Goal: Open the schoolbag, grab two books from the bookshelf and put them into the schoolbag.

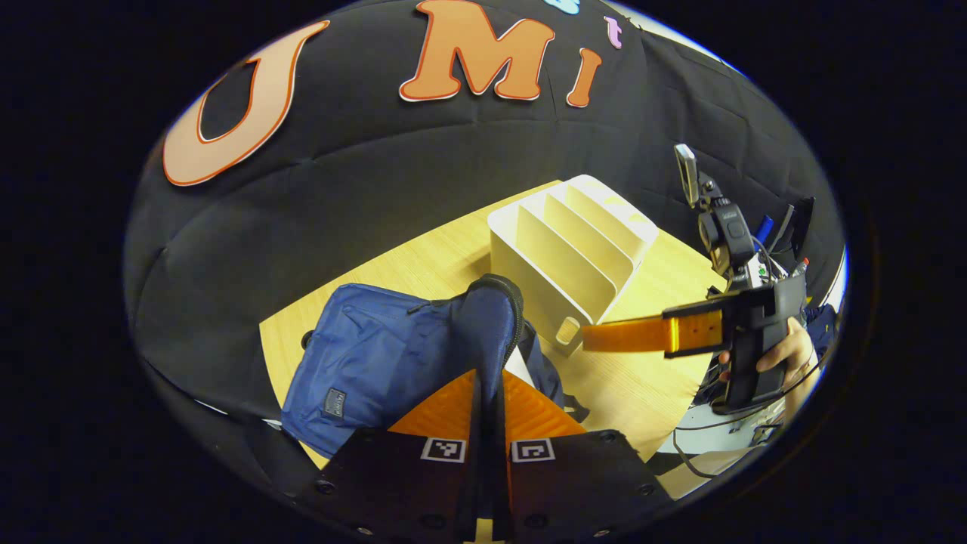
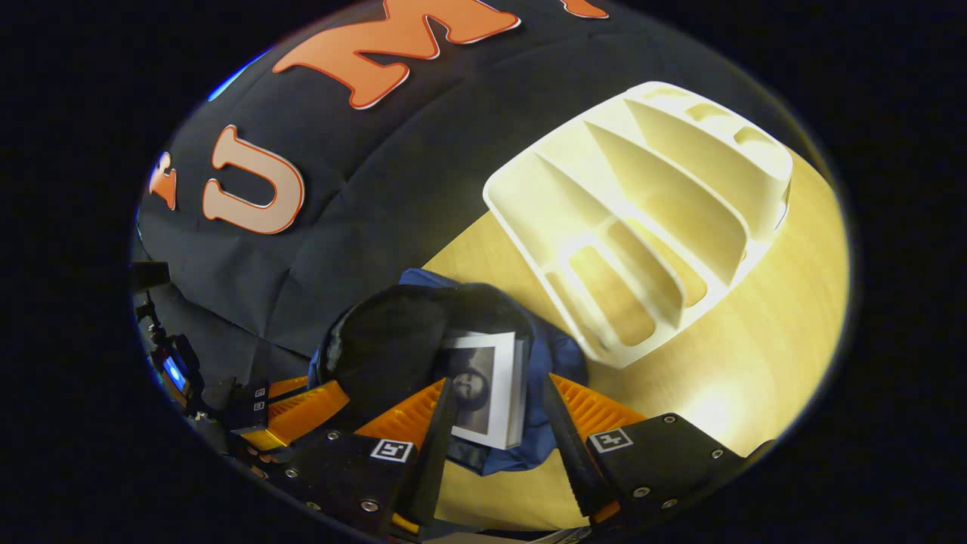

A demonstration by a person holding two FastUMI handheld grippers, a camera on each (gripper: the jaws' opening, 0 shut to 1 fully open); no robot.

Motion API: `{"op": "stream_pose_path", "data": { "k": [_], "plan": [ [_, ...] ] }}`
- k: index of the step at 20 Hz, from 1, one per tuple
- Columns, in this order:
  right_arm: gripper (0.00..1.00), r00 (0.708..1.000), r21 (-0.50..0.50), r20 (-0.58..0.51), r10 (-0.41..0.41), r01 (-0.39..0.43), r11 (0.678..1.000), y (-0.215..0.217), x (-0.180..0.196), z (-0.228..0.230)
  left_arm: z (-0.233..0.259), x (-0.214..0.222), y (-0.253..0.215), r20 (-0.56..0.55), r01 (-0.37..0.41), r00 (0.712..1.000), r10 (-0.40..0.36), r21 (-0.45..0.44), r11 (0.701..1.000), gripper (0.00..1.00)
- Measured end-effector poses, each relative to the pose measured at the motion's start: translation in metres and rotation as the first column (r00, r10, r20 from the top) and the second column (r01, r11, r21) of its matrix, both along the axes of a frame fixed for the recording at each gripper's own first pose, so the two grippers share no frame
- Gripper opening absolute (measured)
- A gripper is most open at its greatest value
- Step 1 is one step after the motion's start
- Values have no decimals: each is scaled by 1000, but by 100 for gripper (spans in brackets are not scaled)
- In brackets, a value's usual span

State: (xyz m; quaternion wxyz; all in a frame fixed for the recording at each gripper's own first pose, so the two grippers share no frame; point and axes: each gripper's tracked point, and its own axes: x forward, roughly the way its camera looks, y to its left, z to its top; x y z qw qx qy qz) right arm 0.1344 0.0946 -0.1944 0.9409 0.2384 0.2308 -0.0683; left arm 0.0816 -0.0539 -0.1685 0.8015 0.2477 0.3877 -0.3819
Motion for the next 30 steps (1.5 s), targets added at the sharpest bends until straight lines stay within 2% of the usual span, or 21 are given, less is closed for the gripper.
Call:
{"op": "stream_pose_path", "data": {
  "k": [1,2,4,5,8,9,10,13,16,19,20,23,25,26,27,28,30],
  "plan": [
    [69,1000,-10,-5,7,-7,1000,-8,-5,2,-3,-9,-8,-21,-3,1000,3,-16,1000,12],
    [69,1000,-17,-8,11,-11,1000,-16,-10,5,-8,-14,-14,-36,-13,999,12,-20,1000,23],
    [69,999,-42,-25,26,-27,999,-37,-19,10,-19,-25,-25,-61,-46,997,45,-19,999,28],
    [69,999,-54,-37,32,-34,998,-47,-24,11,-26,-28,-33,-70,-73,995,71,-24,997,36],
    [69,994,-84,-75,84,-90,992,-73,-37,18,-33,-38,-46,-70,-157,986,154,-42,987,39],
    [69,992,-101,-86,96,-105,989,-83,-42,20,-35,-39,-51,-64,-195,979,192,-48,980,43],
    [70,990,-119,-94,108,-119,986,-94,-48,24,-35,-40,-57,-64,-232,971,229,-57,971,49],
    [69,985,-170,-103,137,-153,973,-120,-57,38,-29,-46,-77,-55,-331,944,327,-129,935,51],
    [71,985,-259,-96,145,-166,951,-146,-69,59,-13,-55,-98,0,-389,918,397,-202,899,92],
    [75,984,-360,-53,171,-178,916,-157,-82,93,13,-56,-117,94,-412,889,448,-262,873,94],
    [75,983,-390,-30,181,-179,903,-159,-87,106,23,-56,-121,136,-420,872,470,-283,862,95],
    [87,976,-472,75,207,-148,869,-158,-103,141,63,-49,-132,281,-403,812,512,-365,839,99],
    [94,959,-500,176,224,-109,859,-151,-117,176,89,-56,-146,339,-363,786,516,-423,830,98],
    [94,944,-512,237,229,-79,855,-148,-125,196,101,-60,-153,357,-343,777,519,-451,824,100],
    [95,923,-528,308,231,-36,849,-146,-133,215,112,-65,-156,370,-325,769,521,-476,817,98],
    [94,896,-543,381,230,15,840,-148,-141,232,123,-69,-162,383,-307,761,524,-499,810,98],
    [94,811,-555,535,237,126,823,-148,-161,268,145,-81,-168,418,-277,731,539,-540,795,98]
  ]
}}
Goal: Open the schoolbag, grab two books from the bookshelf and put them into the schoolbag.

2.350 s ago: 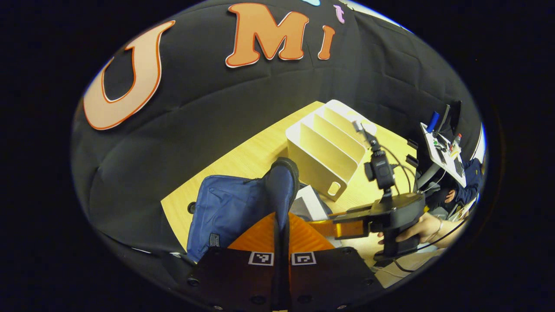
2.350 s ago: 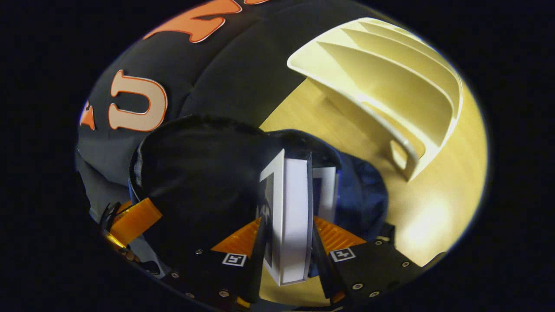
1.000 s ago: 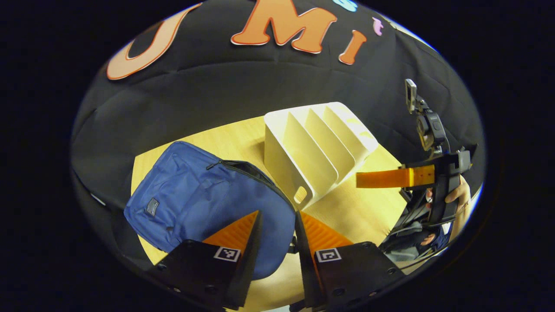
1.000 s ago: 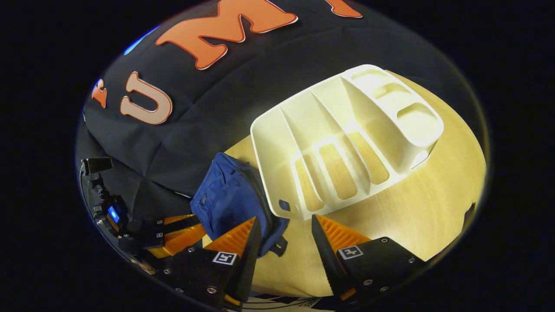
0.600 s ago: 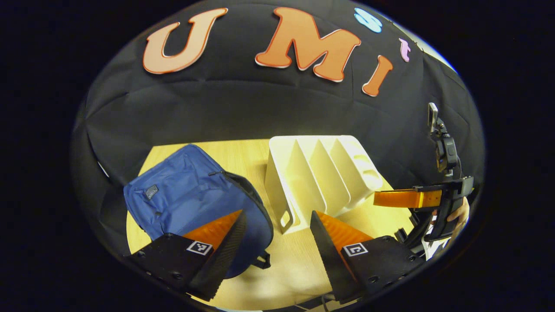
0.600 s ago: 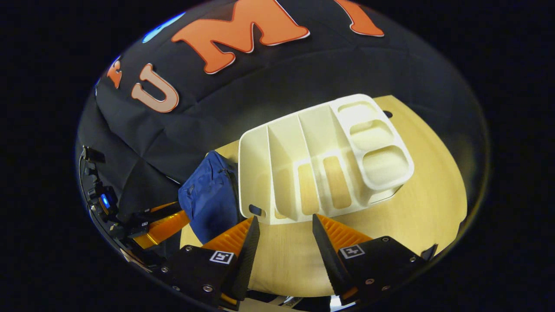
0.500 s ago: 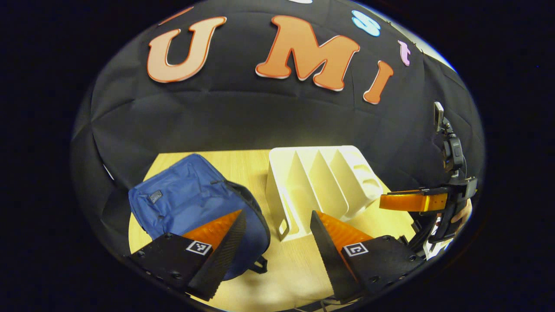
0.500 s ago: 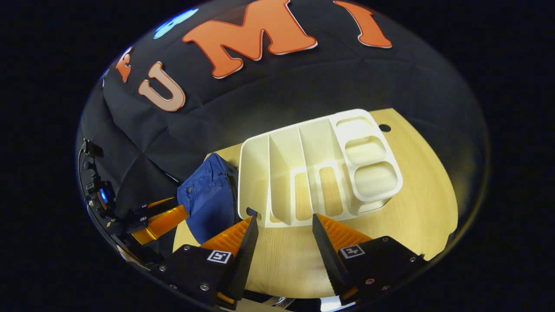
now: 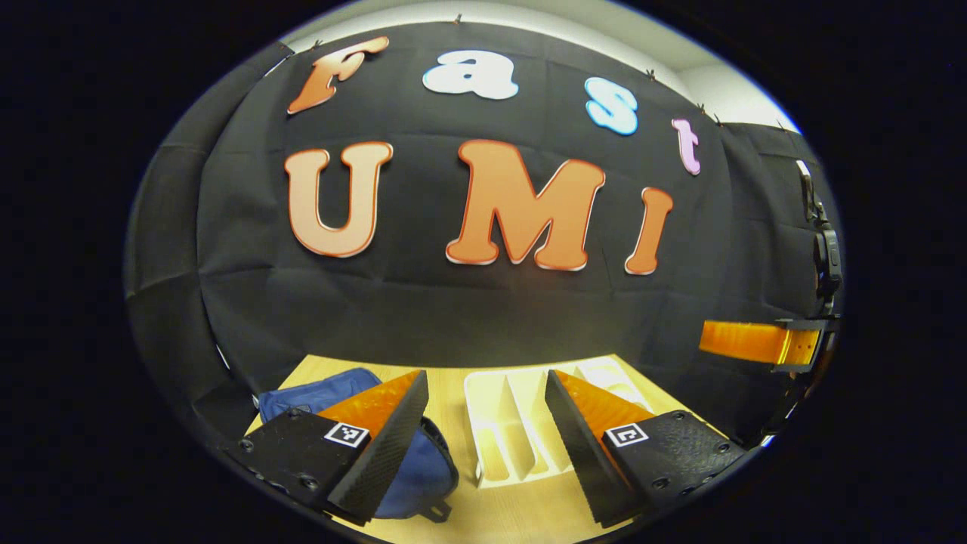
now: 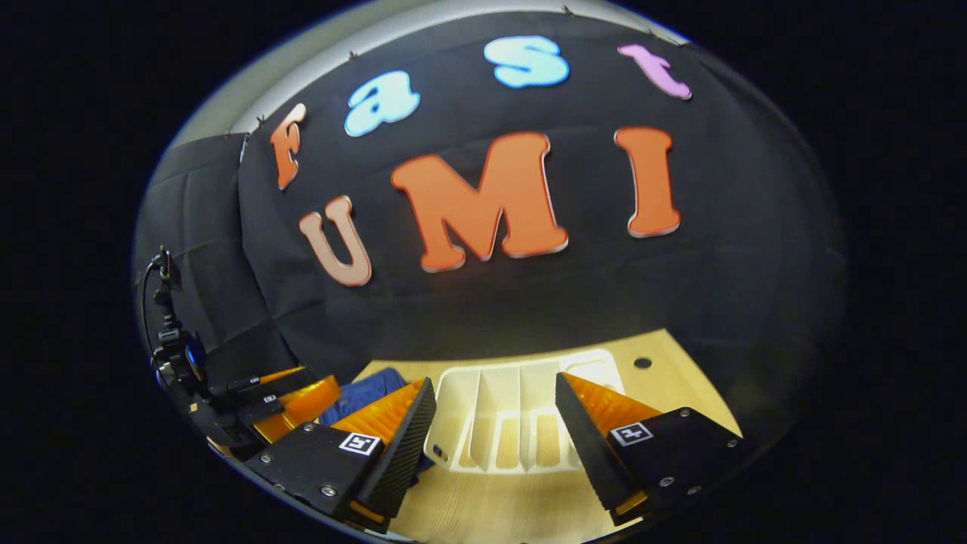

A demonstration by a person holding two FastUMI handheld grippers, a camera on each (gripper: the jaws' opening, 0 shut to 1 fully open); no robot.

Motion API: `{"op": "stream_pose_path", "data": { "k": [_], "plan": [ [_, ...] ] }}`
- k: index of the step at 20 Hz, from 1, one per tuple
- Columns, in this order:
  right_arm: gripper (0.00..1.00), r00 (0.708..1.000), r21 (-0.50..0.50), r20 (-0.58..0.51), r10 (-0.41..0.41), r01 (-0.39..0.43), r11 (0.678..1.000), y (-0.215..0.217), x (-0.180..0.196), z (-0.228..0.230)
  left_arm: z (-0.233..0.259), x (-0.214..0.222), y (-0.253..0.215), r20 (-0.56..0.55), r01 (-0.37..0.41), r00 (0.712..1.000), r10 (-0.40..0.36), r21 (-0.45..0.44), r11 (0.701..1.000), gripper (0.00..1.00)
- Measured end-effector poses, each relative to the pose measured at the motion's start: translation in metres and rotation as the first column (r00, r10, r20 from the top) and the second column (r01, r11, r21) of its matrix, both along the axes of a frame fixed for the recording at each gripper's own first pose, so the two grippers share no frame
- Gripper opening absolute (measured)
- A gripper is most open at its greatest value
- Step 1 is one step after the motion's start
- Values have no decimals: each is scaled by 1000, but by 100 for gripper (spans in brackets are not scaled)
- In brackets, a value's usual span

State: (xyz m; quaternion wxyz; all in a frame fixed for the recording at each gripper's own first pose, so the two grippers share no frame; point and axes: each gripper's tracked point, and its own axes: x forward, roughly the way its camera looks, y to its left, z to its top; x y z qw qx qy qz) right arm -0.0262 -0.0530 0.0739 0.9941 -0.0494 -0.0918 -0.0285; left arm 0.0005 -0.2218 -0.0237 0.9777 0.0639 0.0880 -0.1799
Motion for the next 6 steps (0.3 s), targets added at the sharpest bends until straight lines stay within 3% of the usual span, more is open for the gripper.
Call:
{"op": "stream_pose_path", "data": {
  "k": [2,6],
  "plan": [
    [94,990,-14,138,-9,11,1000,-7,-24,26,22,-5,-8,103,26,994,-21,-43,999,98],
    [94,980,-99,188,-64,84,992,-6,-10,18,29,-17,-5,170,21,985,-20,-9,1000,95]
  ]
}}
